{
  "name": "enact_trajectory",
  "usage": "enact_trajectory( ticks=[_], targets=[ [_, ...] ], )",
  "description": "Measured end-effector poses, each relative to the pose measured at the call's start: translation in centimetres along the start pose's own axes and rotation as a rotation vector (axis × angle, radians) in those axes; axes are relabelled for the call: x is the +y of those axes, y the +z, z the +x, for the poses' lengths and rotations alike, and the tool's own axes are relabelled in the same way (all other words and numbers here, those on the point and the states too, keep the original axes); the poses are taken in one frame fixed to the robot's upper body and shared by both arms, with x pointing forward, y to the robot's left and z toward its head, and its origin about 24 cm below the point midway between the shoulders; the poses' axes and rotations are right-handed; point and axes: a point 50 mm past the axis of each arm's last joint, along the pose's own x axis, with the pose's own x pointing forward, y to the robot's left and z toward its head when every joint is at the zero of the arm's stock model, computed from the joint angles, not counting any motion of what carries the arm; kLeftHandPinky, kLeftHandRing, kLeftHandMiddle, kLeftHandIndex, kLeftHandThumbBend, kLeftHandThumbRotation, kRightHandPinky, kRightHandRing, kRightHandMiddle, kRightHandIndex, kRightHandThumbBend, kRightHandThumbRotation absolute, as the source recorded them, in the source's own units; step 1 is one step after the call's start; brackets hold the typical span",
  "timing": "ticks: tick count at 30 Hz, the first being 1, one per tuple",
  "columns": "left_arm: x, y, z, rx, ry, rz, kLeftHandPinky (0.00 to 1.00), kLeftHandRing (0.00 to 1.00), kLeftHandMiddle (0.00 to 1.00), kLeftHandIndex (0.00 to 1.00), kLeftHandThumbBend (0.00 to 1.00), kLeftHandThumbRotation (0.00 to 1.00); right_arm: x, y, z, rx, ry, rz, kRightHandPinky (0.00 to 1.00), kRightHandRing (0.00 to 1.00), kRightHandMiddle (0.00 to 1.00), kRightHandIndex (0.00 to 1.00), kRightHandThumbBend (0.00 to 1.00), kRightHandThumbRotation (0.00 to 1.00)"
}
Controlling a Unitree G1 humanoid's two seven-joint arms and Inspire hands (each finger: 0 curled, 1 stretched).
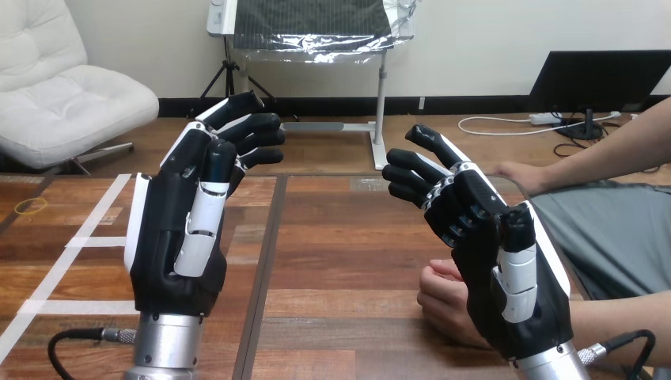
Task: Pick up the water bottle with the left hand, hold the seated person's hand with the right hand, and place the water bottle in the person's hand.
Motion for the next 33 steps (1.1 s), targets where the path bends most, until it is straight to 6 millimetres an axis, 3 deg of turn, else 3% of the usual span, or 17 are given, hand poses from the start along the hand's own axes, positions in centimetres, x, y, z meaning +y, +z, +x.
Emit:
enact_trajectory(
  ticks=[23,28,33],
  targets=[
    [0.04,-0.02,0.0,0.002,-0.001,0.005,0.67,0.7,0.71,0.74,0.4,0.71,0.0,0.0,0.0,0.0,0.001,0.001,0.86,0.85,0.85,0.9,0.77,1.0],
    [0.13,-0.06,0.12,0.005,0.003,0.026,0.68,0.72,0.73,0.77,0.49,0.59,0.0,0.0,0.0,0.0,0.001,0.001,0.86,0.85,0.85,0.9,0.77,1.0],
    [0.35,-0.06,0.31,0.006,0.014,0.111,0.68,0.75,0.78,0.81,0.71,0.34,0.0,0.0,0.0,0.0,0.001,0.001,0.86,0.85,0.85,0.9,0.77,1.0]
  ],
)
